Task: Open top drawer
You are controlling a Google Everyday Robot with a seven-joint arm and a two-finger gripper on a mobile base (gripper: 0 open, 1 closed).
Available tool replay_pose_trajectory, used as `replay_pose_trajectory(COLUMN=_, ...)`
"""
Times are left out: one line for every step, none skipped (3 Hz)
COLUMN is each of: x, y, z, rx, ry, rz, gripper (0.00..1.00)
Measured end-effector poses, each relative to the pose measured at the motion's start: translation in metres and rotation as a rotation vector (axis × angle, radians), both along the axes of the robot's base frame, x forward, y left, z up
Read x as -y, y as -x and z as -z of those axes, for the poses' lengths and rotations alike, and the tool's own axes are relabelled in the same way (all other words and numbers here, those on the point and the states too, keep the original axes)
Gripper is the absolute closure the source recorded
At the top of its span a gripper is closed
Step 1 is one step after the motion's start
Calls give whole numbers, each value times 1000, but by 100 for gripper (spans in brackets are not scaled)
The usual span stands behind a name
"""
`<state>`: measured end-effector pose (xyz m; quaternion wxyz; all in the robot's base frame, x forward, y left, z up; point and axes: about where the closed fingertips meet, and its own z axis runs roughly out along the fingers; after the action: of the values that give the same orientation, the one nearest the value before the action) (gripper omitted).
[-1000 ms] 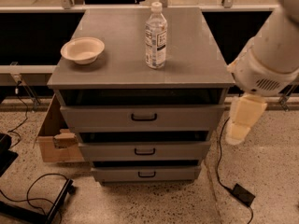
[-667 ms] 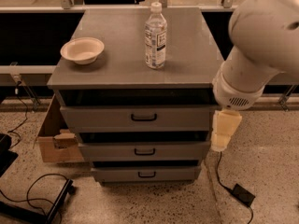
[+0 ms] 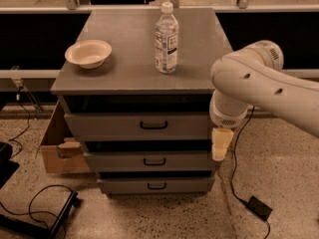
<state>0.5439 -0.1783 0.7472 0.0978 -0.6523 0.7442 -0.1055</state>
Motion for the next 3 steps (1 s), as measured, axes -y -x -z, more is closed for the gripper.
replay_pose_trajectory(x=-1, y=-23, z=24, rx=9, ry=-3, rz=-16, gripper=0)
replay_pose_trajectory(x=-12, y=-44, z=48, rx=-7, ry=-13, rz=-37, gripper=0)
replay_pose_trajectory(x=-25, y=-55, z=67, rx=-36, ry=-20, rz=-58, gripper=16)
